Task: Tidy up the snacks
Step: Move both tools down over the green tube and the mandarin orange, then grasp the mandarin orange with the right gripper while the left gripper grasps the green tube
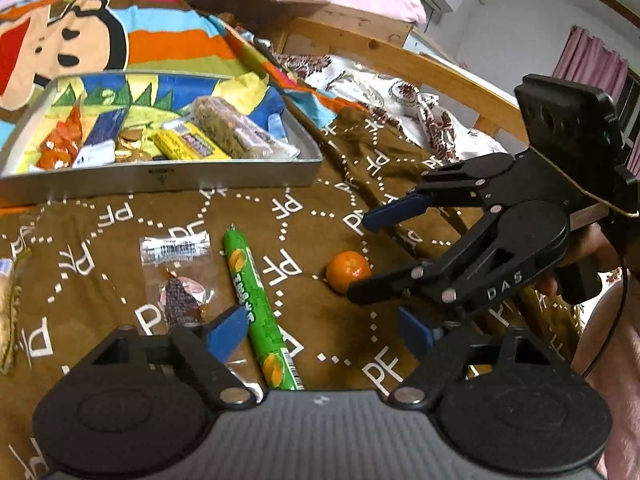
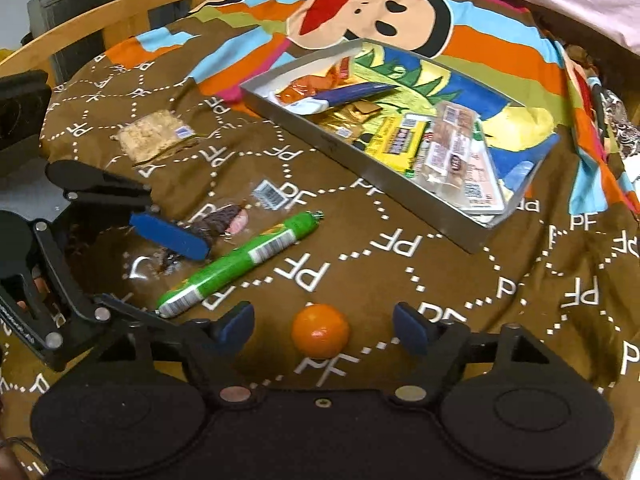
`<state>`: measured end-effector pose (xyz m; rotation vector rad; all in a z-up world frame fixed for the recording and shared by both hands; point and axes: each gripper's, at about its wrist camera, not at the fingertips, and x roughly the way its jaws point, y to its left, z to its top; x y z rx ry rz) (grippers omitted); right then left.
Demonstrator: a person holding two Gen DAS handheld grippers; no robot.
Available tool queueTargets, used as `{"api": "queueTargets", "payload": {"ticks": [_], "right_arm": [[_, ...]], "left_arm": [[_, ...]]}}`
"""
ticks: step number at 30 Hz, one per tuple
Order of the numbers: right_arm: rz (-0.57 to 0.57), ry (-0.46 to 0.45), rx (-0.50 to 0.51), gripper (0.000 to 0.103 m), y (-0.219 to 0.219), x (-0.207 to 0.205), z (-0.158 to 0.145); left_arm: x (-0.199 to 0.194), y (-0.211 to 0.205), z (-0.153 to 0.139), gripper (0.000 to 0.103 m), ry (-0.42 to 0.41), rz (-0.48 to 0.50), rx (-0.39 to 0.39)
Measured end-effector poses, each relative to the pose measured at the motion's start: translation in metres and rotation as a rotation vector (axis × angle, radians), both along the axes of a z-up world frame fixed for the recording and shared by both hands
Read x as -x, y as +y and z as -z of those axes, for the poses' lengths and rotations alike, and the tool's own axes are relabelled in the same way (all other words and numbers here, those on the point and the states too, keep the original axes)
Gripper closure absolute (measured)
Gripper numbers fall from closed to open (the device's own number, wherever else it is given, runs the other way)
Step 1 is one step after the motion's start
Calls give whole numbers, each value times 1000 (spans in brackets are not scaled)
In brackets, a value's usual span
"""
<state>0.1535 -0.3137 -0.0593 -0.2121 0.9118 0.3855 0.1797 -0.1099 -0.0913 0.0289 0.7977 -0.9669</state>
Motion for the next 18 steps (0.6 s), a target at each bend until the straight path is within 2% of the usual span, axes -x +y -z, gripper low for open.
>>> {"api": "queueTargets", "payload": {"ticks": [5,9,11,14,16,18], "right_arm": [[-56,5,89,42,10,0,9],[-73,17,143,47,18,-1,17],[-72,22,152,49,21,-3,20],[-84,24,180,58,29,-3,22],[-87,27,196,67,34,-1,23],[-82,21,214,67,40,1,23]], "left_arm": [[-5,-2,7,32,26,-32,-31],[-12,-3,12,47,51,-71,-60],[-14,-4,14,50,58,-86,-63],[-16,-8,16,54,60,-106,-79],[-18,-10,18,62,61,-118,-101],[-21,-10,19,74,73,-135,-113]]}}
